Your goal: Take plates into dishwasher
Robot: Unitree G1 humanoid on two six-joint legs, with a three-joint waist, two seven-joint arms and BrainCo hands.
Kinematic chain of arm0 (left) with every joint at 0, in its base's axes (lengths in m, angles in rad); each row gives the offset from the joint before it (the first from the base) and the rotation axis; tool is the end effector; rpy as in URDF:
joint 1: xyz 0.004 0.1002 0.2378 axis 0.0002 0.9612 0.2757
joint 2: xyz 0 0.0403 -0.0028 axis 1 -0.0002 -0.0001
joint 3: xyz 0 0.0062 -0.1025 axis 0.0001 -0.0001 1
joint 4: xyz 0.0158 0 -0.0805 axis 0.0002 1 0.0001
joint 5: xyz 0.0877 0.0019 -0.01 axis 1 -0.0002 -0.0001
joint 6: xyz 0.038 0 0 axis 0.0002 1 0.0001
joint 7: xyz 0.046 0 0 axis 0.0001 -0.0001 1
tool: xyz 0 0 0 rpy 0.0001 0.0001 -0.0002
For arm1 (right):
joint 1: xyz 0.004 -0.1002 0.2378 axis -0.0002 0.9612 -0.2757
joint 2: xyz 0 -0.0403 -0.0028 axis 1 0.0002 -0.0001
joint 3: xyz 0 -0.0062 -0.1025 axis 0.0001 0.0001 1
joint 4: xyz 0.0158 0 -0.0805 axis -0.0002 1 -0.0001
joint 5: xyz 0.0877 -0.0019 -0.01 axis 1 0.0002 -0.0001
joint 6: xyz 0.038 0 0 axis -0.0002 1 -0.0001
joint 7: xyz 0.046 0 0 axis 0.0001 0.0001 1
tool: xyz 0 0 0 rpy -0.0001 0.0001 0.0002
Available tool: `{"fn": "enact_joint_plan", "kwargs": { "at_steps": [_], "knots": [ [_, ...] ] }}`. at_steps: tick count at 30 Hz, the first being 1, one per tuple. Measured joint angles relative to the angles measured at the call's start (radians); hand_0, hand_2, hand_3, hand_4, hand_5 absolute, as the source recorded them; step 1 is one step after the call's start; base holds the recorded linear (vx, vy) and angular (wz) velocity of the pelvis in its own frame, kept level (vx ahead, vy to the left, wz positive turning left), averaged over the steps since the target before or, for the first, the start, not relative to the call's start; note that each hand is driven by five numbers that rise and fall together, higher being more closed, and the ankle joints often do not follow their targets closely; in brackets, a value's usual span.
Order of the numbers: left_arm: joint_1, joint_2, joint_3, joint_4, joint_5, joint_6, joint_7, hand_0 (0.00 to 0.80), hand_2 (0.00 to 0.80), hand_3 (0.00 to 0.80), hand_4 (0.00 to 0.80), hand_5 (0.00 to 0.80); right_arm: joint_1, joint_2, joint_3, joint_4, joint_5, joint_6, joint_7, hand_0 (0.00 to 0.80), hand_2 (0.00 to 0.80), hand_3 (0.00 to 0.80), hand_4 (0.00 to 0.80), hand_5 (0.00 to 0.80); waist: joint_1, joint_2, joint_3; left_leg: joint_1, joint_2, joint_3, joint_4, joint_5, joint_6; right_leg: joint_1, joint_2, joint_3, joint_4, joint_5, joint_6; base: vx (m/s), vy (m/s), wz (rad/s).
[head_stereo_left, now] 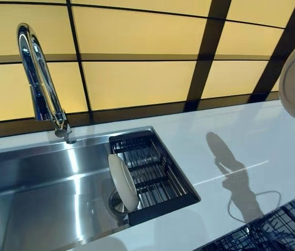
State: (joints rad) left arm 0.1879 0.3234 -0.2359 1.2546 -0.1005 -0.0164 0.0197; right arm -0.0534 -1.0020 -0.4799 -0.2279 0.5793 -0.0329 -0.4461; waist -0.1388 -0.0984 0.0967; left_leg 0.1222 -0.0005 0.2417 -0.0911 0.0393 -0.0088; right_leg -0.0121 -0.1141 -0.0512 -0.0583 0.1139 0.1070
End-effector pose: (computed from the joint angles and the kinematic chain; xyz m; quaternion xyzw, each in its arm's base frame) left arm -0.0056 0.2471 -0.1023 0.1516 0.6552 0.0416 0.7389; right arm 0.1702 -0.3174 0.2404 -0.1572 -0.3294 -0.2858 0.8861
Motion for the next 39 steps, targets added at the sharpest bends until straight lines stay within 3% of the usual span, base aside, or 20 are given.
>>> {"fn": "enact_joint_plan", "kwargs": {
  "at_steps": [3, 6, 11, 17, 24, 25, 27, 29, 30, 31, 33, 39],
  "knots": [
    [0.002, 0.002, -0.013, 0.011, 0.0, 0.011, -0.003, 0.0, 0.0, 0.0, 0.0, 0.0, 0.056, 0.001, -0.026, 0.03, 0.0, -0.003, 0.002, 0.8, 0.8, 0.8, 0.8, 0.8, -0.016, -0.008, 0.005, 0.0, -0.003, 0.033, -0.001, 0.0, 0.004, -0.019, -0.011, 0.008, 0.0, 0.003, 0.013, -0.031, 0.026, -0.34],
    [0.004, 0.003, -0.02, 0.022, 0.0, 0.014, -0.01, 0.0, 0.0, 0.0, 0.0, 0.0, 0.106, 0.004, -0.045, 0.064, 0.001, -0.004, 0.006, 0.8, 0.8, 0.8, 0.8, 0.8, -0.04, -0.01, 0.006, -0.01, 0.0, 0.039, -0.002, 0.0, 0.012, -0.035, -0.015, 0.007, -0.001, -0.001, 0.06, -0.056, -0.003, -0.25],
    [0.006, 0.004, -0.021, 0.024, -0.001, 0.032, -0.018, 0.0, 0.0, 0.0, 0.0, 0.0, 0.202, 0.018, -0.075, 0.14, 0.0, -0.011, 0.069, 0.8, 0.8, 0.8, 0.8, 0.8, -0.07, -0.019, 0.009, -0.015, -0.001, 0.06, -0.001, 0.003, 0.016, -0.054, -0.017, 0.008, 0.001, -0.005, 0.069, -0.054, -0.028, -0.13],
    [0.005, 0.01, -0.019, 0.024, -0.001, 0.033, -0.019, 0.0, 0.0, 0.0, 0.0, 0.0, 0.277, 0.058, -0.075, 0.174, -0.031, 0.003, 0.155, 0.8, 0.8, 0.8, 0.8, 0.8, -0.074, -0.026, 0.008, -0.016, 0.003, 0.077, -0.001, 0.005, 0.019, -0.068, -0.014, 0.008, 0.001, -0.015, 0.084, -0.007, -0.028, -0.14],
    [0.006, 0.016, -0.018, 0.028, -0.001, 0.033, -0.019, 0.0, 0.0, 0.0, 0.0, 0.0, 0.338, 0.142, -0.068, 0.261, -0.105, 0.019, 0.252, 0.8, 0.8, 0.8, 0.8, 0.8, -0.091, -0.037, 0.001, -0.02, 0.008, 0.087, -0.001, 0.005, 0.019, -0.09, -0.01, 0.01, 0.027, -0.044, 0.123, -0.003, -0.018, -0.08],
    [0.005, 0.015, -0.017, 0.028, -0.001, 0.032, -0.019, 0.0, 0.0, 0.0, 0.0, 0.0, 0.344, 0.165, -0.061, 0.284, -0.122, 0.02, 0.267, 0.8, 0.8, 0.8, 0.8, 0.8, -0.091, -0.032, -0.001, -0.029, 0.015, 0.088, -0.002, 0.006, 0.021, -0.103, -0.007, 0.009, 0.036, -0.057, 0.142, -0.006, -0.028, -0.15],
    [0.005, 0.022, -0.018, 0.028, -0.001, 0.03, -0.018, 0.0, 0.0, 0.0, 0.0, 0.0, 0.364, 0.21, -0.055, 0.306, -0.14, 0.022, 0.283, 0.8, 0.8, 0.8, 0.8, 0.8, -0.091, -0.023, -0.005, -0.046, 0.04, 0.111, -0.001, 0.014, 0.028, -0.126, 0.0, 0.009, 0.125, -0.054, 0.128, 0.001, -0.029, 0.05],
    [-0.004, 0.04, -0.016, 0.029, 0.0, 0.029, -0.016, 0.0, 0.0, 0.0, 0.0, 0.0, 0.393, 0.259, -0.05, 0.337, -0.16, 0.022, 0.3, 0.8, 0.8, 0.8, 0.8, 0.8, -0.096, -0.064, -0.031, -0.053, 0.011, 0.109, 0.046, -0.002, 0.021, -0.136, -0.015, 0.015, 0.141, -0.082, 0.107, 0.019, -0.03, -0.04],
    [-0.007, 0.031, -0.016, 0.028, 0.0, 0.03, -0.019, 0.0, 0.0, 0.0, 0.0, 0.0, 0.39, 0.242, -0.038, 0.342, -0.166, 0.022, 0.308, 0.8, 0.8, 0.8, 0.8, 0.8, -0.094, -0.051, -0.021, -0.063, 0.006, 0.112, 0.135, -0.047, 0.037, -0.137, -0.008, 0.017, 0.128, -0.081, 0.108, 0.029, -0.03, -0.32],
    [-0.007, 0.022, -0.016, 0.027, 0.0, 0.03, -0.022, 0.0, 0.0, 0.0, 0.0, 0.0, 0.39, 0.232, -0.032, 0.343, -0.167, 0.021, 0.309, 0.8, 0.8, 0.8, 0.8, 0.8, -0.095, -0.035, -0.019, -0.061, 0.008, 0.106, 0.125, -0.076, 0.029, -0.134, 0.001, 0.017, 0.121, -0.08, 0.11, 0.043, -0.027, -0.31],
    [-0.01, 0.015, -0.015, 0.025, 0.0, 0.028, -0.017, 0.0, 0.0, 0.0, 0.0, 0.0, 0.403, 0.253, -0.009, 0.348, -0.175, 0.021, 0.31, 0.8, 0.8, 0.8, 0.8, 0.8, -0.095, -0.017, -0.01, -0.036, 0.004, 0.102, 0.058, -0.053, 0.05, -0.128, -0.001, 0.017, 0.099, -0.074, 0.111, 0.065, -0.017, -0.11],
    [-0.017, 0.024, -0.012, 0.008, 0.0, -0.003, -0.018, 0.0, 0.0, 0.0, 0.0, 0.0, 0.408, 0.246, -0.011, 0.373, -0.197, 0.019, 0.326, 0.8, 0.8, 0.8, 0.8, 0.8, -0.091, -0.031, 0.014, -0.011, -0.007, 0.096, 0.017, -0.042, 0.05, -0.139, -0.001, -0.016, 0.091, -0.081, 0.132, 0.009, -0.051, -0.15]
  ]
}}
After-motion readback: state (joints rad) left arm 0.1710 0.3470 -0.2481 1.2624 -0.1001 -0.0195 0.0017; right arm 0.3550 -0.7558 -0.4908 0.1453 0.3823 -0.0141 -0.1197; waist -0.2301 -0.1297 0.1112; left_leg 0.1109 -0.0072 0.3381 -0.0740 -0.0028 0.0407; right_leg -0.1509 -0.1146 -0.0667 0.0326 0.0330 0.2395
